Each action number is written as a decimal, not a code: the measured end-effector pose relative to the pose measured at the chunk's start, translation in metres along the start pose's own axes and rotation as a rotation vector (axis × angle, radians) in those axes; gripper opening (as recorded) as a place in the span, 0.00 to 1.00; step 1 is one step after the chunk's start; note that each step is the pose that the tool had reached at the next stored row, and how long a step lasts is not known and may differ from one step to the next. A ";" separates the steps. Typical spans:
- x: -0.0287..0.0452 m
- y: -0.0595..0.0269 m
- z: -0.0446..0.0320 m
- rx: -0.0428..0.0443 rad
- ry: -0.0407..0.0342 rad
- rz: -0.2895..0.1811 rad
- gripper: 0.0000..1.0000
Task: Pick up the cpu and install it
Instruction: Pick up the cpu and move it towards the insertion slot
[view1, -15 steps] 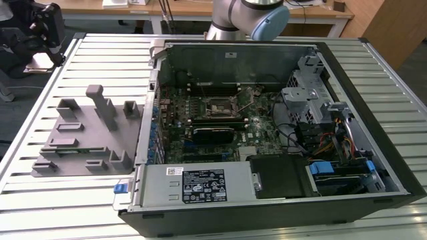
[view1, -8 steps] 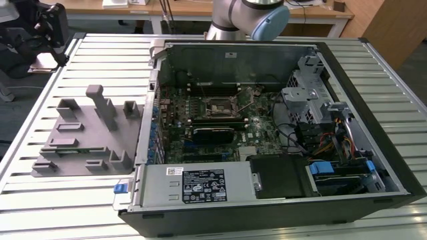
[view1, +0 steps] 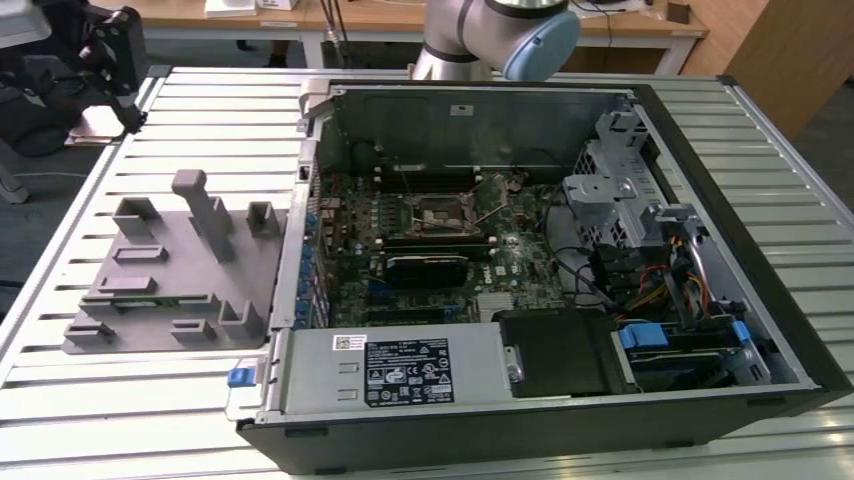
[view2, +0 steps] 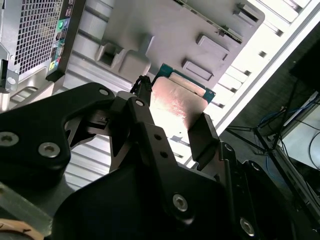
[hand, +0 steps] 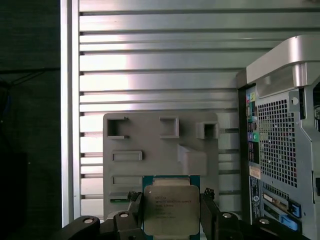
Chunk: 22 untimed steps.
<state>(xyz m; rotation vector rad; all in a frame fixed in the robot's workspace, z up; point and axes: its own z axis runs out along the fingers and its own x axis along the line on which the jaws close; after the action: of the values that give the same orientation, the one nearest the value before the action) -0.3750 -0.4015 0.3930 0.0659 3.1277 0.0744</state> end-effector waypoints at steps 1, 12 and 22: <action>-0.0012 0.0001 0.0000 0.0001 0.0001 0.000 0.54; -0.0173 0.0008 0.0002 0.0000 0.0001 0.000 0.54; -0.0306 0.0014 0.0004 0.0001 0.0001 0.000 0.54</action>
<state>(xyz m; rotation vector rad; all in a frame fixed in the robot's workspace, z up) -0.3444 -0.4014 0.3930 0.0660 3.1278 0.0743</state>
